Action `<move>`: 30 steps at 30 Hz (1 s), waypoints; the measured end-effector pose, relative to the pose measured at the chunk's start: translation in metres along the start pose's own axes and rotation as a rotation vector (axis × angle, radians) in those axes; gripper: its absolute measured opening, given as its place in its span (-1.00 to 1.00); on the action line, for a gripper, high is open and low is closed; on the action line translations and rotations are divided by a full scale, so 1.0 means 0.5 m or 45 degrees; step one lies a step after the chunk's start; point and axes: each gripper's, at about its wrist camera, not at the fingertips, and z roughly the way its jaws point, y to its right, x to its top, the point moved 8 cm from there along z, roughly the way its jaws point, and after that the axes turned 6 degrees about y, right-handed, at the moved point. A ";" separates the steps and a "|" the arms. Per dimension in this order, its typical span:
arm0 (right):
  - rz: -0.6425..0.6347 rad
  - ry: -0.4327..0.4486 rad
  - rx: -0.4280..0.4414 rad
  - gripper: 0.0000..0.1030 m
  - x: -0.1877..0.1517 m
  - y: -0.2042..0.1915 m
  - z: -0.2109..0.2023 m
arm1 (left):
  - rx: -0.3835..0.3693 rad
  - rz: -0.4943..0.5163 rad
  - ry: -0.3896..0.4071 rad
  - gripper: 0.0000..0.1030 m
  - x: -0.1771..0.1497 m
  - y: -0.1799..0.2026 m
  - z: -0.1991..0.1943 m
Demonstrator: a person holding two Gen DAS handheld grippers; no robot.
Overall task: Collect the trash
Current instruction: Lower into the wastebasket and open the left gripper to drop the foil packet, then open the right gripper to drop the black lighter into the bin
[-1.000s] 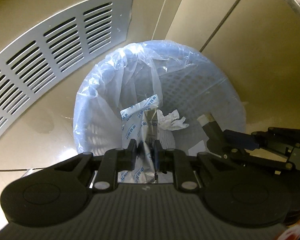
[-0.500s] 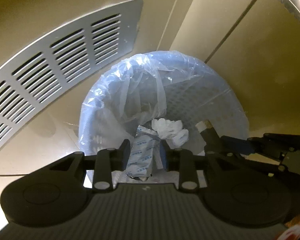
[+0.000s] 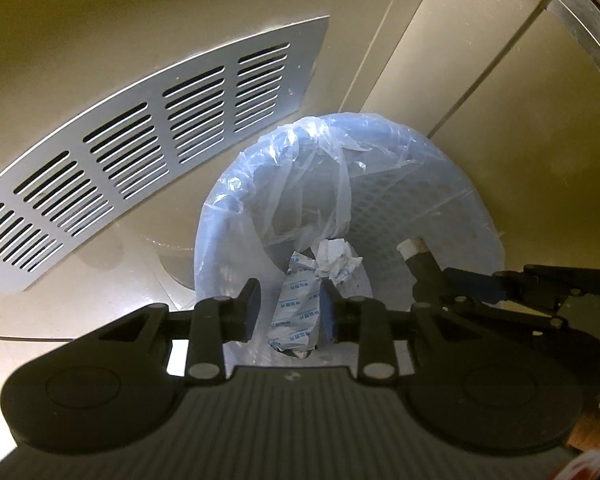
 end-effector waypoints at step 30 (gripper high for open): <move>0.036 0.092 0.025 0.03 0.005 -0.023 -0.089 | 0.001 0.017 0.031 -0.39 0.000 0.007 -0.073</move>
